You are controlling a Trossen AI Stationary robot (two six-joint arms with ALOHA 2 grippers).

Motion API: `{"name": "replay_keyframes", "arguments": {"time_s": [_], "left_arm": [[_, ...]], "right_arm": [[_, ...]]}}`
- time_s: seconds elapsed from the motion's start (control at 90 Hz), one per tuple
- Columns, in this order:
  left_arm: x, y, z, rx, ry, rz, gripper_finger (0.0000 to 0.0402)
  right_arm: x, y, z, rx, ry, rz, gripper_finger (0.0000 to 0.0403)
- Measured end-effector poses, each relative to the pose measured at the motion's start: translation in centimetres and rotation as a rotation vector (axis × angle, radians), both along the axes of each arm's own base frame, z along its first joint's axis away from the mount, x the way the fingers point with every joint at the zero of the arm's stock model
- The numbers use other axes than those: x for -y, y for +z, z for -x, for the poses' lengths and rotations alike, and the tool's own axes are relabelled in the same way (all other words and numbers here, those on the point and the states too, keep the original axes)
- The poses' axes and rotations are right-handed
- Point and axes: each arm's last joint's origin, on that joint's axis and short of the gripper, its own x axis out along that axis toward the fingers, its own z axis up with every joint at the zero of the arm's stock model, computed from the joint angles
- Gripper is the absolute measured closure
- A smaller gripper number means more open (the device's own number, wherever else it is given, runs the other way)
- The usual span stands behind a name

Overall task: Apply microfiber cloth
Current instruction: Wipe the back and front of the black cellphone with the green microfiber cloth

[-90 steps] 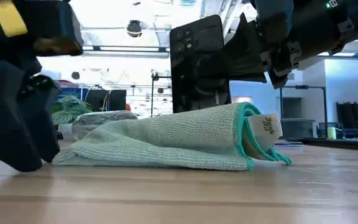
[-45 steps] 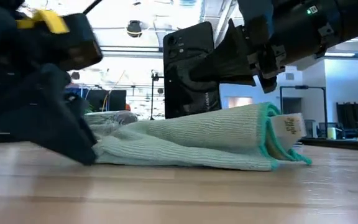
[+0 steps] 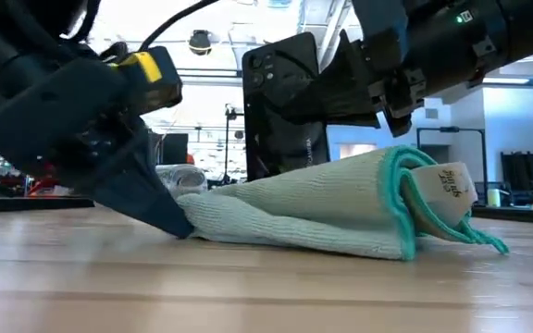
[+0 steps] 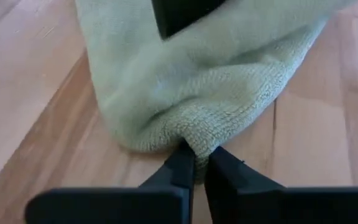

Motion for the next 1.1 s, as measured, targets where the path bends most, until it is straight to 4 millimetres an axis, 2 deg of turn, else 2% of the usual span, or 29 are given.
{"name": "replay_keyframes", "arguments": {"time_s": [0.167,0.322,0.489,0.578,0.667,0.756,0.9,1.1], "left_arm": [[-0.3,2.7,3.0,-0.146,-0.068,-0.066,0.0401],[-1.6,5.4,4.4,-0.168,-0.075,-0.109,0.0391],[-2.6,8.3,5.7,-0.138,-0.119,-0.073,0.0328],[-3.1,9.6,6.6,-0.133,-0.083,0.020,0.0286],[-3.0,10.0,7.5,-0.152,-0.027,0.141,0.0256],[-2.1,9.1,8.4,-0.145,0.033,0.259,0.0243],[-0.1,5.8,9.3,-0.087,0.145,0.469,0.0240],[1.7,1.3,9.0,0.072,0.353,0.644,0.0239]], "right_arm": [[0.0,0.0,0.0,-0.001,0.000,0.001,0.0386],[0.0,0.0,0.0,0.001,-0.001,-0.002,0.0386],[0.0,0.0,0.0,0.009,-0.004,-0.013,0.0386],[0.0,0.1,0.0,0.018,-0.004,-0.019,0.0386],[0.0,0.1,-0.1,0.019,-0.005,-0.019,0.0386],[0.1,0.2,-0.1,0.024,-0.009,-0.022,0.0386],[0.2,0.2,-0.2,0.024,-0.012,-0.022,0.0386],[0.2,0.2,-0.2,0.024,-0.011,-0.020,0.0386]]}}
